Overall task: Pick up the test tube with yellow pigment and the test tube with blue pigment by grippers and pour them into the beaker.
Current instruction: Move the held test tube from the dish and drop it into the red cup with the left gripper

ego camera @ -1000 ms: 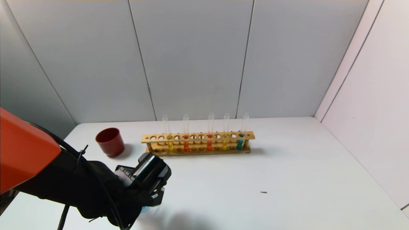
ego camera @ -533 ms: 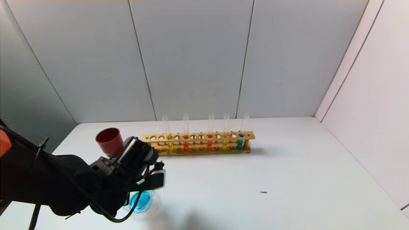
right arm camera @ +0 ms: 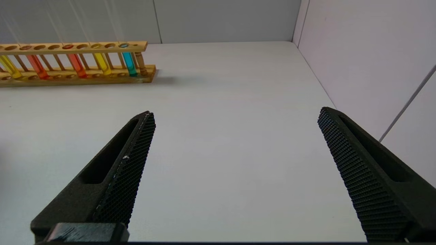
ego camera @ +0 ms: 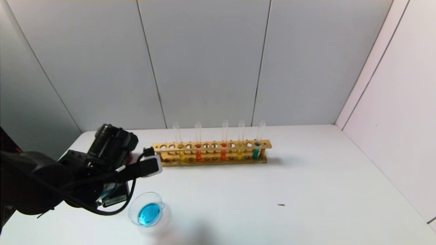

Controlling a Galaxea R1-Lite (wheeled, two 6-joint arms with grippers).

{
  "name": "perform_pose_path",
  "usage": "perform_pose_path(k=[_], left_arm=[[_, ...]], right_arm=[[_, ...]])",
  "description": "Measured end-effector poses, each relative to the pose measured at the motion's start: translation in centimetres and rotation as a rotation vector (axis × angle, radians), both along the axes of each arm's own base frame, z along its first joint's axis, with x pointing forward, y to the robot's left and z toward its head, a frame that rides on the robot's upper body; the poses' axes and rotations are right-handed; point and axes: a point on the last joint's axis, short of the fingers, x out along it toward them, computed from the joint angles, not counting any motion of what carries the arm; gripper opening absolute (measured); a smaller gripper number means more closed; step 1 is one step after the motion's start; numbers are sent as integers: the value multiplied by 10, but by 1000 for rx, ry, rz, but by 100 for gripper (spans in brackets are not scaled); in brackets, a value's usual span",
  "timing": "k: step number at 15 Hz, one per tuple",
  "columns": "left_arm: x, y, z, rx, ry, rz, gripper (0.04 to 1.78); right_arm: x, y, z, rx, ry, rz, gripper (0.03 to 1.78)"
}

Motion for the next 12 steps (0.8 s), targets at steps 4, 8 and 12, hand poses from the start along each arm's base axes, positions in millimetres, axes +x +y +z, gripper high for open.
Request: perform_pose_path(k=[4,8,12], left_arm=[[3,10,25,-216,-82,60,33],[10,20,51,-440,-181,163,33],[20,36,69,-663,-270,294,33]], right_arm=[[0,0,0,0,0,0,174],[0,0,0,0,0,0,174],[0,0,0,0,0,0,174]])
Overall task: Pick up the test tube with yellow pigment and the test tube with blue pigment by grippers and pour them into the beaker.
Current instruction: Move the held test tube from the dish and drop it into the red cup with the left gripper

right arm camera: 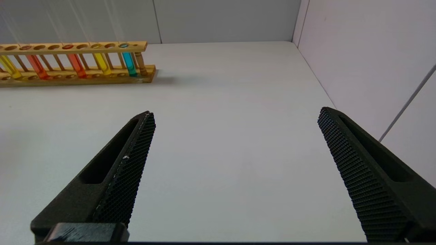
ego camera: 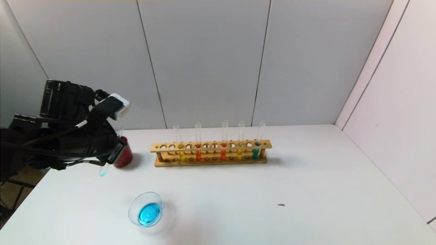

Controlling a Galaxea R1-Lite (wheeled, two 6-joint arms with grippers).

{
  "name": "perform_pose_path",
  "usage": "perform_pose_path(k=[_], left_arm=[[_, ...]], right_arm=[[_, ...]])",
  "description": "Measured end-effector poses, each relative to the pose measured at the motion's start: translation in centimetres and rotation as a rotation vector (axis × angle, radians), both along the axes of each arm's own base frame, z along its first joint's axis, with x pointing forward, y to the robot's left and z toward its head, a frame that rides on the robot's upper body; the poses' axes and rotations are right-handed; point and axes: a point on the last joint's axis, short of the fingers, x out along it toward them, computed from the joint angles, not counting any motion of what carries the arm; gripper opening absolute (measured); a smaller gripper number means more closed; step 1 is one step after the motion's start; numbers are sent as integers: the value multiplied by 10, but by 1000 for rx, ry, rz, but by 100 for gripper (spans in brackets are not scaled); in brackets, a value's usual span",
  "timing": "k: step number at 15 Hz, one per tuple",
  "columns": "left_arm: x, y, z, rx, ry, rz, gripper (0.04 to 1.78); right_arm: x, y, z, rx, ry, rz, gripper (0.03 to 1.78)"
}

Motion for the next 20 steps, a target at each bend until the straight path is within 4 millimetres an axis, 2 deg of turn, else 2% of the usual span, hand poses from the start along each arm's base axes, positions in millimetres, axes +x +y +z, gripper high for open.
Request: perform_pose_path(k=[4,10,15,20], left_arm=[[24,24,16,-117,-122,76,33],[67,49,18,-191,-201,151,33],[103,60,15,-218,-225,192,33],[127,60,-2,-285,-229,228,33]], right_arm=[[0,0,0,0,0,0,174],[0,0,0,0,0,0,174],[0,0,0,0,0,0,174],[0,0,0,0,0,0,174]])
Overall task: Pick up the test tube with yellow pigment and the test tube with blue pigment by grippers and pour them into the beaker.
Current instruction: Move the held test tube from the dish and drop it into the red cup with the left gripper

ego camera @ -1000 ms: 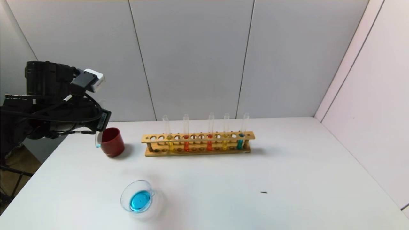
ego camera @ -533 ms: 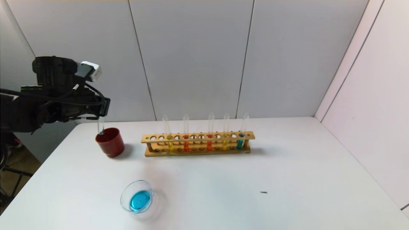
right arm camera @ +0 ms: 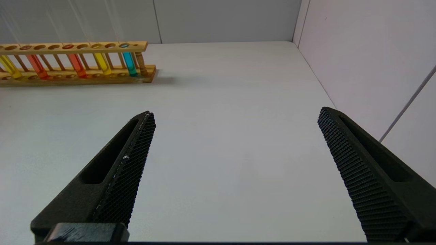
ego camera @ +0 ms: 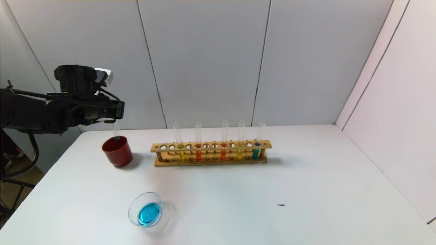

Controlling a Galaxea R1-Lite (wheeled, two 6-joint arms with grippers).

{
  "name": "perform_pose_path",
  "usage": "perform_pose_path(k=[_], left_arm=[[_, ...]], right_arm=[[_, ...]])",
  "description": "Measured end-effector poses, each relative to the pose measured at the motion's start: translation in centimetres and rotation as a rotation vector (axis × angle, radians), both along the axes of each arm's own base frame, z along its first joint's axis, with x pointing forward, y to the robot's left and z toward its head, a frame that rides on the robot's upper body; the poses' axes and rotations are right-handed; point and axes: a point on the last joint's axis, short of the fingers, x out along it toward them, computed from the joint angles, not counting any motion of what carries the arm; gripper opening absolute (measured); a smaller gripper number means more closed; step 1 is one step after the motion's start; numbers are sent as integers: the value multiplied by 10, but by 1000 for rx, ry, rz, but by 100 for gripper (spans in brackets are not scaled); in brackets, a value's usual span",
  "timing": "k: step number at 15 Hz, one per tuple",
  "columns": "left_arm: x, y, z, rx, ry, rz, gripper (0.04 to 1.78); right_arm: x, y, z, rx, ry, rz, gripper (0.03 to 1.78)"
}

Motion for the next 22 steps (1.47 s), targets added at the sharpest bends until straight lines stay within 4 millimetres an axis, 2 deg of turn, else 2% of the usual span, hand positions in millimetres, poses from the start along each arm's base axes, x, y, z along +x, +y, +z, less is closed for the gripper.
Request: perform_pose_path(k=[6,18,20,22], left_arm=[[2,1,-30,-10,59,10,33],[-24,5,-82,-2,73,19,33],[-26,5,-83,2,45,16,37],[-26,6,-84,5,40,15,52]], right_arm=[[0,0,0,0,0,0,174],[0,0,0,0,0,0,174],[0,0,0,0,0,0,174],[0,0,0,0,0,0,174]])
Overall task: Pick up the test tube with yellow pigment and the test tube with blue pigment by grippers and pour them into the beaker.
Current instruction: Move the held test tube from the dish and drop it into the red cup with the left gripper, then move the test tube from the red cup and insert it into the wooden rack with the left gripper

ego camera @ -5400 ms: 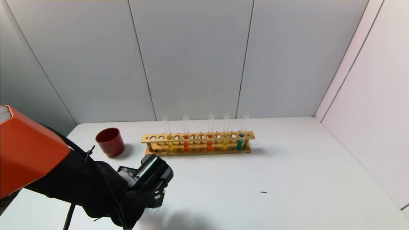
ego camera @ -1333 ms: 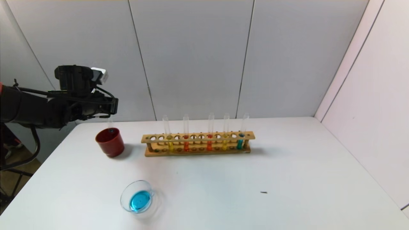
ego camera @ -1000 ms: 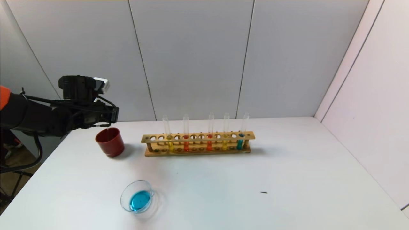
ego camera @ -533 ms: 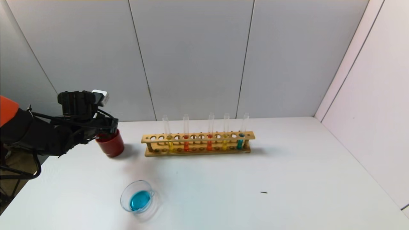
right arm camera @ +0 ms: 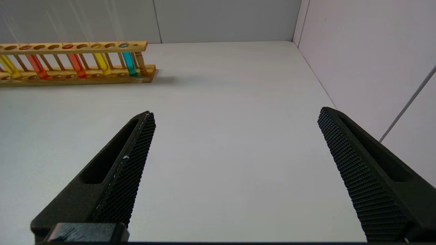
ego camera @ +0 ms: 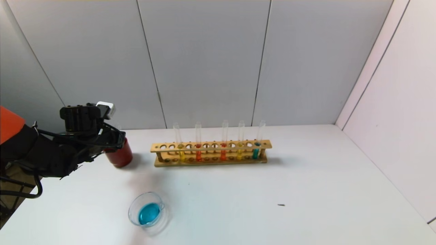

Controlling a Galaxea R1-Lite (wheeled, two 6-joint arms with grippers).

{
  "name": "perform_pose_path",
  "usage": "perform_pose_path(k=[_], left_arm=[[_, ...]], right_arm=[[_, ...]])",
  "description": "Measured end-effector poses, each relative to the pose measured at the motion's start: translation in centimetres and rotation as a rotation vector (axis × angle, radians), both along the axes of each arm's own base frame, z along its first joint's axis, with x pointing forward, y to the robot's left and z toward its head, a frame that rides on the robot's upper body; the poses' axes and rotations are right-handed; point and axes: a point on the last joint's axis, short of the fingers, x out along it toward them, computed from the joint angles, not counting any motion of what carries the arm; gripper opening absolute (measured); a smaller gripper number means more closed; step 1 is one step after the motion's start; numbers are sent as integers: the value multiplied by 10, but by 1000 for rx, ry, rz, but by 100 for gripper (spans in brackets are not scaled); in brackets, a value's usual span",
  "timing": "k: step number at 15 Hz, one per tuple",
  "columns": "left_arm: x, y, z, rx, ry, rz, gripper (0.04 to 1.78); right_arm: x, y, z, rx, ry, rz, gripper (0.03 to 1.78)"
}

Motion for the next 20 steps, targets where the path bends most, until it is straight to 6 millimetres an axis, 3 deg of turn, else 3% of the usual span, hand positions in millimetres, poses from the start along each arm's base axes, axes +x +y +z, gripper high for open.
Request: perform_pose_path(k=[5,9,15,20], left_arm=[[-1,0,5,3,-13,0,132],[-11,-1,20,25,-41,-11,171],[-42,-34,45,13,-98,-103,175],[-66,-67,47,-96,-102,-183,175]], right_arm=[[0,0,0,0,0,0,174],[0,0,0,0,0,0,174],[0,0,0,0,0,0,174],[0,0,0,0,0,-1,174]])
